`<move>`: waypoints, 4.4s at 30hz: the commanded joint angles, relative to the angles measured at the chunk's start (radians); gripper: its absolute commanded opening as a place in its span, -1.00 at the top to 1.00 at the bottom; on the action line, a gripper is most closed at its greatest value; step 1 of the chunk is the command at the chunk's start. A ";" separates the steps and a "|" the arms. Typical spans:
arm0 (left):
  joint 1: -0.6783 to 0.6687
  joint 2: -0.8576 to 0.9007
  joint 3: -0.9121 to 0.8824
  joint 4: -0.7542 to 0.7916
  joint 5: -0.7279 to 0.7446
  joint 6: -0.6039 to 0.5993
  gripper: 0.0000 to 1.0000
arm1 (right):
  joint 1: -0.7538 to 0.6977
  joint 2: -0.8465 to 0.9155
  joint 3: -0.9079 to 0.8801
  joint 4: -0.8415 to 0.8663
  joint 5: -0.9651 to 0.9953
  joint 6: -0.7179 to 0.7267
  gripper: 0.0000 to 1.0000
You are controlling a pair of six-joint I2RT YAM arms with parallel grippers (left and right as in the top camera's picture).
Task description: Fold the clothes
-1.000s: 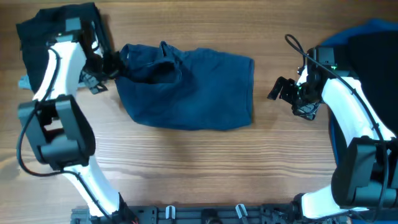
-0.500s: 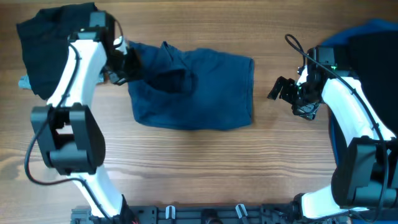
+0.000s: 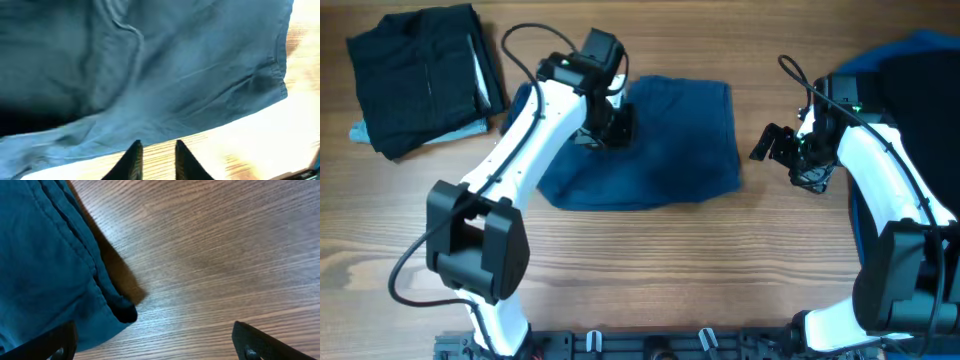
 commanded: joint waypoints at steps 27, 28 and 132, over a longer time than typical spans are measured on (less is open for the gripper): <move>-0.069 0.187 0.006 0.127 -0.433 0.161 0.59 | 0.002 -0.012 0.011 -0.011 -0.024 -0.024 -0.99; -0.055 0.187 0.006 0.126 -0.434 0.161 0.80 | 0.002 -0.012 0.011 -0.011 -0.024 -0.026 -0.99; -0.007 -0.038 0.237 0.011 -0.296 -0.203 0.92 | 0.083 0.083 0.009 0.077 -0.043 -0.043 -1.00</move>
